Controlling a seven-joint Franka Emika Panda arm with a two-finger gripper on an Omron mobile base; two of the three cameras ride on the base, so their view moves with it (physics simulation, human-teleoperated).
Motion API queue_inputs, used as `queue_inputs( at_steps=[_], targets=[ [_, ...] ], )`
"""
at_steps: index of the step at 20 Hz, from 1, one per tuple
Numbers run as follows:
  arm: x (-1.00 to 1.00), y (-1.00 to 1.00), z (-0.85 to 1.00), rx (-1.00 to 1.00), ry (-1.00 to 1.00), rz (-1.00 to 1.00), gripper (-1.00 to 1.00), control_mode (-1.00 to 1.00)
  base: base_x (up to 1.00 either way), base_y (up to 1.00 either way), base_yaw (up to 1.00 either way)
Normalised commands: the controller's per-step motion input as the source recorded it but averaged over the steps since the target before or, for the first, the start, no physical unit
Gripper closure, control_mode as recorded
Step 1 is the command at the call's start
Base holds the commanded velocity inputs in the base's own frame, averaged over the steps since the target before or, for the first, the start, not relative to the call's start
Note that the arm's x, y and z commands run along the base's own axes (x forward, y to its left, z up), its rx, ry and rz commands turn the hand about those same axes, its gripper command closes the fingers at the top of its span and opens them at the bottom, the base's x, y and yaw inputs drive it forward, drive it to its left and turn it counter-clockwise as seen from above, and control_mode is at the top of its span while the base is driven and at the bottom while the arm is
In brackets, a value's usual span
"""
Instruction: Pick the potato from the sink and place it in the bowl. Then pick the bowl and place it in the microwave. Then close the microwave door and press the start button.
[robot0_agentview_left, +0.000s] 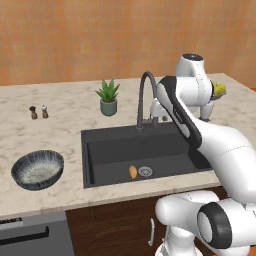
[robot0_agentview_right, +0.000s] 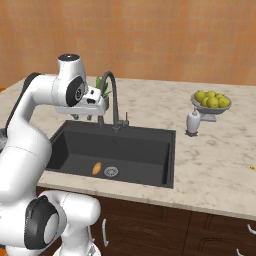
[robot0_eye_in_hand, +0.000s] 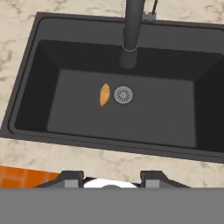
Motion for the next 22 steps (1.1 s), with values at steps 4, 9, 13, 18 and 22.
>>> queue_inputs(
  at_steps=[4, 9, 13, 18, 22],
  targets=[
    [-0.16, 0.14, -0.19, -0.05, 0.0, 0.0, -1.0, -1.0, 0.0, 0.0, 0.0],
    [-0.02, 0.5, -0.66, -0.07, 0.01, 0.0, -1.0, -1.0, 0.0, 0.0, 0.0],
    [0.0, 0.22, -0.67, 0.0, 0.0, -0.02, -1.0, -1.0, 0.0, 0.0, 0.0],
    [0.24, 0.42, -0.49, 0.0, 0.01, -0.16, -1.0, -1.0, 0.0, 0.0, 0.0],
    [0.46, 0.28, -0.33, -0.03, 0.04, -0.05, -1.0, -1.0, 0.0, 0.0, 0.0]
  ],
)
